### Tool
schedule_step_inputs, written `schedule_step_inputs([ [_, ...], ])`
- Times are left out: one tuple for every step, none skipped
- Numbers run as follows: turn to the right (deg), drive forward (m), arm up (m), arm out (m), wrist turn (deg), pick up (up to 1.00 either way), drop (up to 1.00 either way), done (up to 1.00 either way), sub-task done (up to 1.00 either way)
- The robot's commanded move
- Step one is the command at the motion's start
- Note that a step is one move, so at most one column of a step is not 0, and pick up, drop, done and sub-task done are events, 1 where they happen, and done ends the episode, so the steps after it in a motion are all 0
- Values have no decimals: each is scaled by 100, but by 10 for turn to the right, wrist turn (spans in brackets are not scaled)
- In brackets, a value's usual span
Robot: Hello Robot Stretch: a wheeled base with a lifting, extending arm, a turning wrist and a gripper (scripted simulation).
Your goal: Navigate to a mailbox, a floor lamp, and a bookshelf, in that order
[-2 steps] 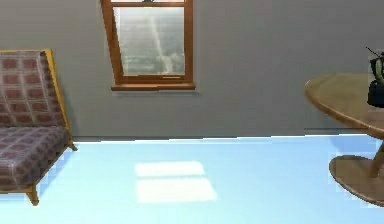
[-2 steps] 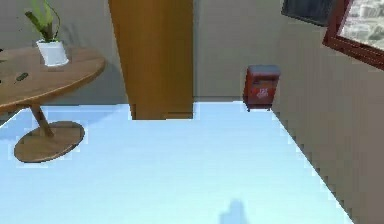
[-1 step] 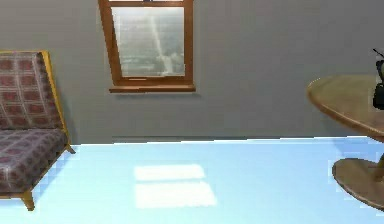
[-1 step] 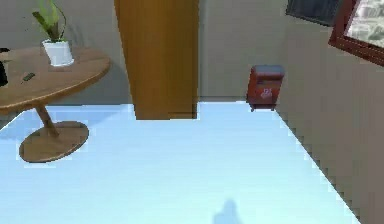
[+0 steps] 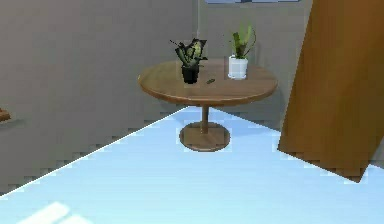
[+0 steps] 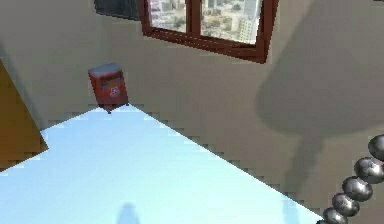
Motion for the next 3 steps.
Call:
schedule_step_inputs([
  [210, 0, 0, 0, 0, 0, 0, 0, 0],
  [0, 30, 0, 0, 0, 0, 0, 0, 0],
  [450, 0, 0, 0, 0, 0, 0, 0, 0],
])
